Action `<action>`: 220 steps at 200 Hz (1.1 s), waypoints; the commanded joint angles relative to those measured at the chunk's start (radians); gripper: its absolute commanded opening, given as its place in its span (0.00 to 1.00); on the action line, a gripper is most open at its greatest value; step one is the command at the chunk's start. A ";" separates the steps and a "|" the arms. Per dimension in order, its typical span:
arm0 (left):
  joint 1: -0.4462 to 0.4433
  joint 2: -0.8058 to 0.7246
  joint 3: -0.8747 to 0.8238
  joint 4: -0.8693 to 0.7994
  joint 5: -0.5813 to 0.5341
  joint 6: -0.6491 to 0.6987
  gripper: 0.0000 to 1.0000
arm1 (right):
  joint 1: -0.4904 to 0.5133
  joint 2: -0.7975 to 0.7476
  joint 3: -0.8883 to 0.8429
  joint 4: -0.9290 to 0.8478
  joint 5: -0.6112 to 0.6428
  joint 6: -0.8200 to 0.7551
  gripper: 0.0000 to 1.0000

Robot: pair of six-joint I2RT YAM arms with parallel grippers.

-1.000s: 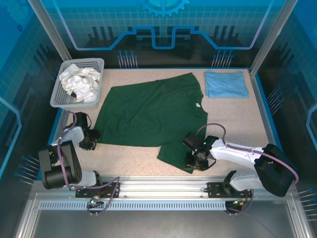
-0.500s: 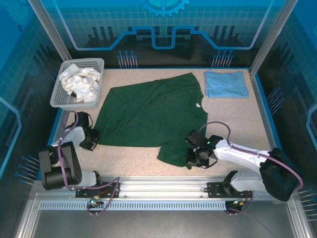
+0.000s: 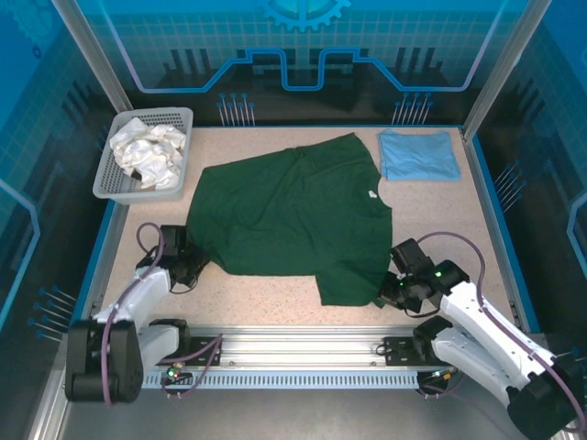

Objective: Fold and stack the t-shirts

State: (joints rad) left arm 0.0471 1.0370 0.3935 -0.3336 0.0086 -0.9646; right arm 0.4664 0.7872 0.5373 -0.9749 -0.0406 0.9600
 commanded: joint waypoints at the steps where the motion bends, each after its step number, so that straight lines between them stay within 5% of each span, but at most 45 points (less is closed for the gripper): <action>1: -0.015 -0.144 -0.038 -0.118 0.010 -0.021 0.00 | -0.018 -0.047 -0.012 -0.174 0.006 -0.030 0.00; 63: -0.025 -0.435 -0.080 -0.387 0.038 -0.024 0.00 | -0.013 -0.234 0.019 -0.285 -0.005 0.101 0.00; 93: -0.032 -0.444 -0.058 -0.395 0.059 -0.060 0.00 | 0.022 -0.214 0.114 -0.283 0.009 0.096 0.00; 162: -0.023 -0.153 0.258 -0.326 -0.011 0.019 0.00 | 0.065 0.222 0.471 -0.049 0.119 -0.041 0.00; 220: 0.051 0.236 0.489 -0.228 0.009 0.062 0.00 | -0.051 0.794 0.941 0.017 0.094 -0.201 0.00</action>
State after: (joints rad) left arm 0.0643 1.1561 0.8093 -0.6048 0.0231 -0.9428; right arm 0.4675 1.4021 1.3087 -0.9962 0.0525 0.8482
